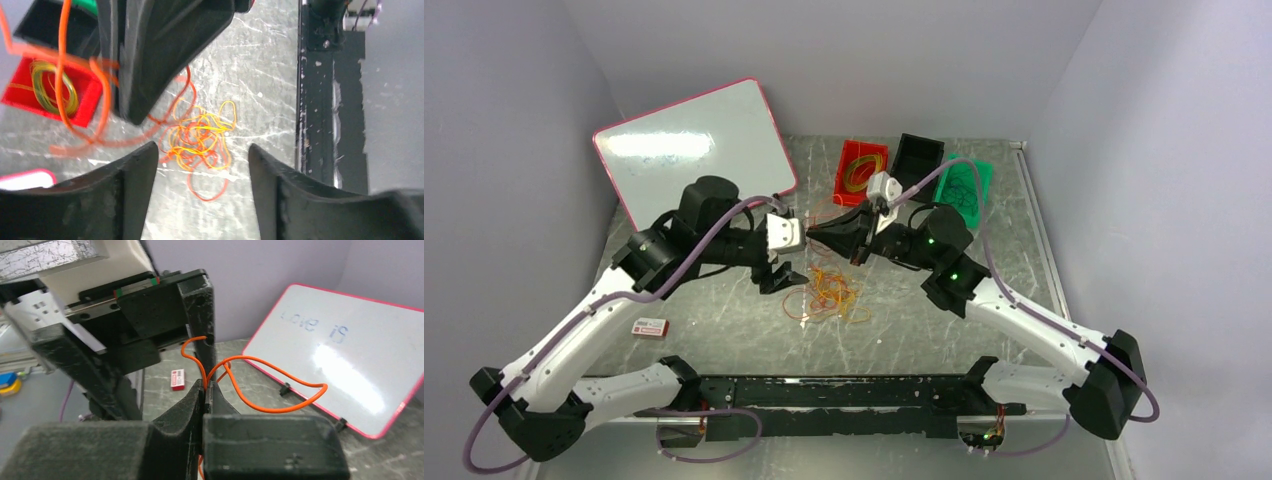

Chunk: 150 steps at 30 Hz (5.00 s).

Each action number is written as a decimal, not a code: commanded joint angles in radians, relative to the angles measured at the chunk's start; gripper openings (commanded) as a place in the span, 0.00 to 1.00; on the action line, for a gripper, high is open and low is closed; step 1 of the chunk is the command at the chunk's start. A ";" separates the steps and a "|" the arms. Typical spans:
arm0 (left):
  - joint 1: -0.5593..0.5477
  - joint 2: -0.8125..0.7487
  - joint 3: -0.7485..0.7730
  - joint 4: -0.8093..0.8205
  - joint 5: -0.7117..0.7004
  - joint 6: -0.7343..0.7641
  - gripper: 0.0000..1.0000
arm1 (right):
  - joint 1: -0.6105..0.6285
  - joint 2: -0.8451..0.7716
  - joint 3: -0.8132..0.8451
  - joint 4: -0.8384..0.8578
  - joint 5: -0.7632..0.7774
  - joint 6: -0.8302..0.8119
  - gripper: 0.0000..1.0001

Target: Untangle the cables

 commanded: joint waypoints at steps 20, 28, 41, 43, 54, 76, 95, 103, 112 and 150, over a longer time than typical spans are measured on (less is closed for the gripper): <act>0.010 -0.047 -0.346 0.511 -0.534 -0.577 1.00 | -0.391 0.249 0.345 -0.553 0.779 0.093 0.00; 0.024 0.008 -0.347 0.524 -0.626 -0.564 1.00 | -0.548 0.554 0.450 -0.376 0.773 0.141 0.00; 0.037 0.004 -0.385 0.526 -0.581 -0.559 1.00 | -0.652 0.931 0.707 -0.180 0.569 0.216 0.00; 0.037 0.008 -0.384 0.526 -0.568 -0.561 1.00 | -0.655 0.948 0.730 -0.165 0.550 0.215 0.00; 0.039 0.027 -0.377 0.516 -0.560 -0.558 1.00 | -0.669 0.998 0.740 -0.166 0.575 0.215 0.00; 0.041 0.042 -0.374 0.507 -0.548 -0.555 1.00 | -0.669 1.207 0.919 -0.525 0.691 0.203 0.14; 0.045 0.047 -0.370 0.511 -0.547 -0.566 1.00 | -0.663 0.933 0.827 -0.538 0.747 0.175 0.46; 0.067 0.020 -0.382 0.536 -0.591 -0.675 1.00 | -0.644 0.530 0.499 -0.595 0.507 0.342 0.44; 0.068 -0.090 -0.450 0.569 -0.602 -0.758 0.98 | -0.371 0.299 0.197 -0.688 0.325 0.161 0.45; 0.069 -0.195 -0.460 0.482 -0.617 -0.823 0.95 | -0.160 0.458 0.173 -0.494 0.235 0.004 0.00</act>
